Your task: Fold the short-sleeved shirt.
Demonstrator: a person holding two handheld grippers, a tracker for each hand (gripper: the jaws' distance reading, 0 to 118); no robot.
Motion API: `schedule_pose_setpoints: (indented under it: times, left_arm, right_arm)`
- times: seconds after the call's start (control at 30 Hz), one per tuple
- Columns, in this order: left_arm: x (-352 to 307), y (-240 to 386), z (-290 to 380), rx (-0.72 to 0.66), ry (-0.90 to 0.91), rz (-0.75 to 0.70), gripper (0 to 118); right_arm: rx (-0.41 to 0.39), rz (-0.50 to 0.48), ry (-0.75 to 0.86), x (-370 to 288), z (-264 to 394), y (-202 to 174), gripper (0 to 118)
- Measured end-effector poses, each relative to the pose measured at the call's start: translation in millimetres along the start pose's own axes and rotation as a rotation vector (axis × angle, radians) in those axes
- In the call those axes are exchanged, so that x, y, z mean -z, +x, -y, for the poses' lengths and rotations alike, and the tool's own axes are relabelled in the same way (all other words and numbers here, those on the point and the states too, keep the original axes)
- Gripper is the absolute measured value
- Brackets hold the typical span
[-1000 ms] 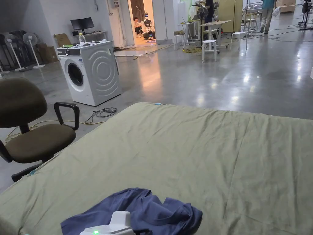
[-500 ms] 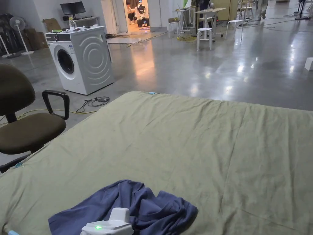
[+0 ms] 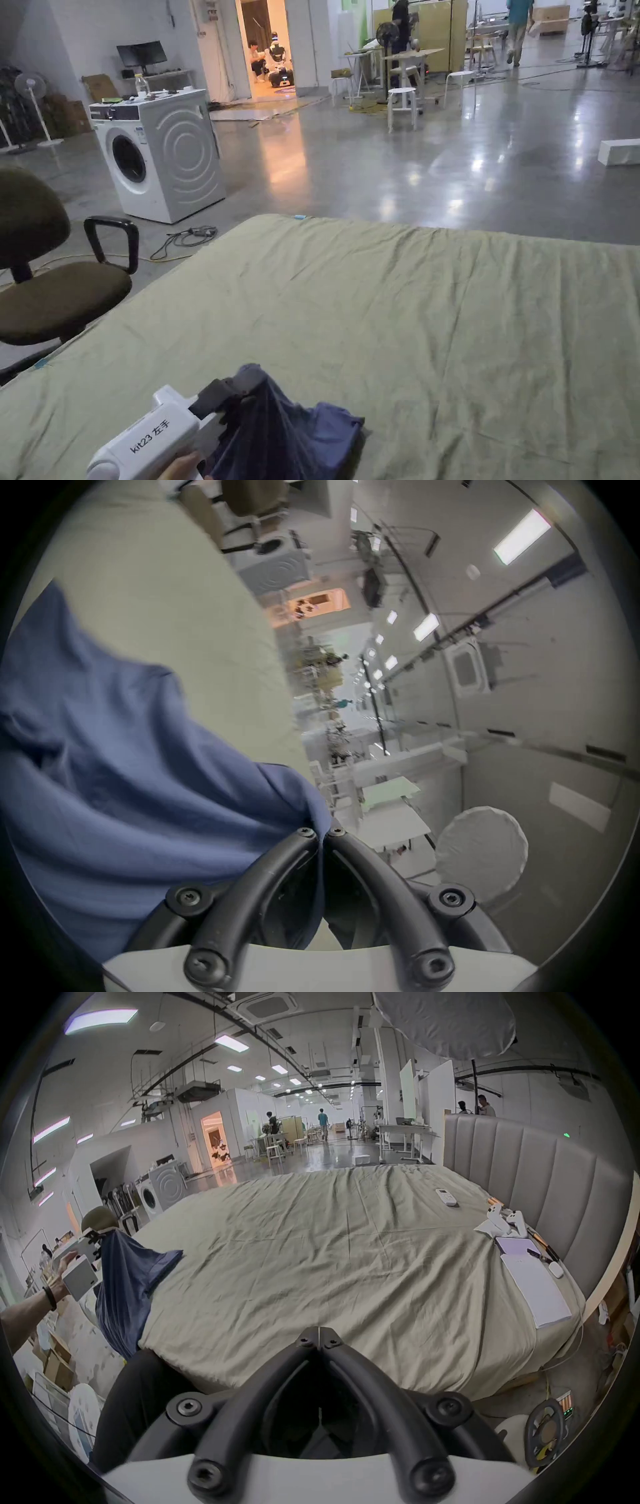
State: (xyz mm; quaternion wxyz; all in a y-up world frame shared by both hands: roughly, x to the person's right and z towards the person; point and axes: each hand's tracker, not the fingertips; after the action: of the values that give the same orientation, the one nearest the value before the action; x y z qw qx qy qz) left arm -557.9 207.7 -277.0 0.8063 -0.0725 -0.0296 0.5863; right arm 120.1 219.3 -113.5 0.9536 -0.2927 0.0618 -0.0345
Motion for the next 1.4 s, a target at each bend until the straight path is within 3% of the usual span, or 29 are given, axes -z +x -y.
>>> schedule_pose_setpoints:
  times: [0.1,0.23,0.27,0.4,0.5,0.63,0.77,0.83,0.9,0.97,1.0,1.03,1.07,1.17,1.3,1.4]
  left_arm:
    - [25.6,60.6,7.5,0.088,-0.047,0.141,0]
    - [76.8,124.6,33.7,0.207,-0.133,0.189,0]
    - [97.3,143.9,59.4,0.309,-0.221,0.207,0]
    - [151.4,183.8,137.3,0.443,-0.374,0.252,0]
    - [192.1,205.1,233.6,0.532,-0.552,0.276,0]
    - [219.3,203.8,376.6,0.687,-0.853,0.287,0]
    - [199.2,175.7,513.0,0.802,-1.134,0.276,0]
    - [180.7,156.8,565.9,0.866,-1.329,0.244,0]
    - [154.1,140.1,613.4,1.069,-1.38,0.254,0]
    - [142.4,124.1,634.8,1.116,-1.464,0.246,0]
    - [137.6,119.4,637.1,1.148,-1.503,0.24,0]
    - [141.5,118.6,630.9,1.16,-1.394,0.194,1]
    - [144.7,120.2,618.9,1.135,-1.383,0.189,9]
    - [144.7,133.1,558.7,1.032,-1.316,0.184,70]
    - [109.7,178.6,448.7,1.114,-1.028,0.218,71]
    - [51.9,217.8,365.4,1.191,-0.789,0.249,71]
  right_arm:
    - [0.031,0.003,0.02,-10.2,3.7,4.3,0]
    - [0.059,0.028,0.044,-26.7,13.5,14.8,0]
    - [0.071,0.038,0.046,-31.3,17.4,20.2,0]
    - [0.112,0.098,0.042,-43.4,29.2,39.8,0]
    - [0.165,0.156,0.051,-52.3,37.4,57.2,0]
    - [0.237,0.221,0.047,-59.7,47.2,78.8,0]
    - [0.25,0.259,0.031,-64.2,55.9,91.4,0]
    - [0.264,0.263,0.023,-64.3,60.1,96.3,0]
    - [0.27,0.264,0.008,-62.7,61.6,97.9,0]
    - [0.257,0.28,-0.003,-62.7,61.2,96.4,0]
    - [0.249,0.282,-0.004,-63.1,60.8,95.8,0]
    - [0.243,0.28,0.0,-63.2,60.8,94.8,0]
    - [0.24,0.275,0.006,-63.8,59.4,93.5,0]
    - [0.226,0.242,0.043,-63.6,50.4,87.8,0]
    - [0.184,0.164,0.093,-51.7,27.7,73.8,0]
    - [0.109,0.109,0.154,-41.8,0.3,53.2,0]
